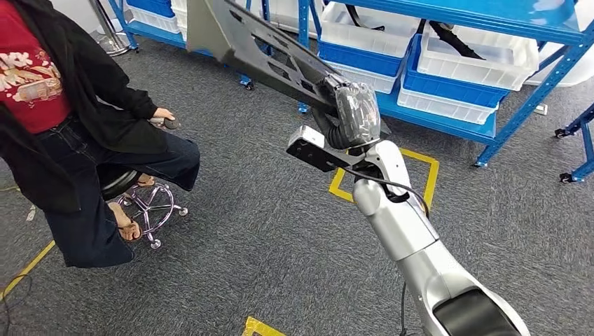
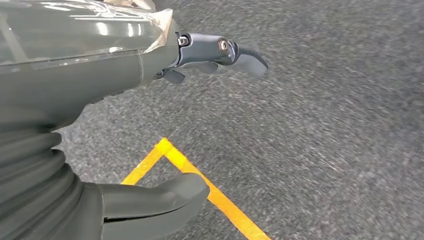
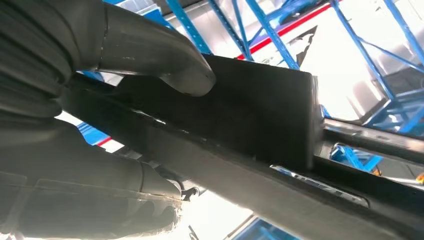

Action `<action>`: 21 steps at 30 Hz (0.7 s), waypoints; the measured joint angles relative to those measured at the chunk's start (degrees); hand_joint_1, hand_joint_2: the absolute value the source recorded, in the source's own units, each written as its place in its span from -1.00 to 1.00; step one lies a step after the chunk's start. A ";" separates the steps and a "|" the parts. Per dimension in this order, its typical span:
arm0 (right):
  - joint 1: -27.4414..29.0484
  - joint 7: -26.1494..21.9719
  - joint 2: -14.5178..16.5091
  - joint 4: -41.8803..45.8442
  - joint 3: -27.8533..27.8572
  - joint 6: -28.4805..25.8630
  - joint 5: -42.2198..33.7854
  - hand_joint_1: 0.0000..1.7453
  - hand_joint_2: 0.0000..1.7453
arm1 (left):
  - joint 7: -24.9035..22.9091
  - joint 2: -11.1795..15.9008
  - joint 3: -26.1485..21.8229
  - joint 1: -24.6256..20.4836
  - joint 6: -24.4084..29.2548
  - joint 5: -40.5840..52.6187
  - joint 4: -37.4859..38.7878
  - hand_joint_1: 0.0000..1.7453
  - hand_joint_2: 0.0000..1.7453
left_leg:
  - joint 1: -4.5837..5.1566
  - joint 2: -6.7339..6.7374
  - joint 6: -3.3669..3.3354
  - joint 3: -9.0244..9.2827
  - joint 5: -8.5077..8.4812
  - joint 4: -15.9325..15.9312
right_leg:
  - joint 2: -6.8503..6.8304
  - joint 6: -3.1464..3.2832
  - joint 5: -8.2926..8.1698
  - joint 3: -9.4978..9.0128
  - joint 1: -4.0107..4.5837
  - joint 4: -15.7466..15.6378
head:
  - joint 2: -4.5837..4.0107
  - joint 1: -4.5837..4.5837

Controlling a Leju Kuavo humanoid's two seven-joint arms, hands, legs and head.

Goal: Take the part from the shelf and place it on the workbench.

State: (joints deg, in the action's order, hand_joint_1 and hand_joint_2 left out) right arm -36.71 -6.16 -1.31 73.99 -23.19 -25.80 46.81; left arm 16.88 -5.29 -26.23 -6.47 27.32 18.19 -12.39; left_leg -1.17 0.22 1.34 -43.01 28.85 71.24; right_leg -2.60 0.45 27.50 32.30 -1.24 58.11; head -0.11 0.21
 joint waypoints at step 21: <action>11.46 2.57 -1.71 12.57 6.48 1.71 5.89 1.00 1.00 | -1.80 -0.99 2.43 -2.30 -0.32 2.73 -0.03 -1.00 1.00 | 0.73 -6.55 -1.59 6.66 -5.31 -13.19 | 4.25 -2.14 0.68 0.02 -0.01 0.80 | 0.00 -0.64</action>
State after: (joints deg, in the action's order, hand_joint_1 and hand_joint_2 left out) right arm -25.25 -3.58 -3.02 86.56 -16.71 -24.09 52.70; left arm 15.08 -6.29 -23.80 -8.77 26.99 20.92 -12.43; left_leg -0.44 -6.34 -0.25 -36.35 23.54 58.05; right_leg 1.65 -1.69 28.18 32.32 -1.25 58.91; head -0.11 -0.43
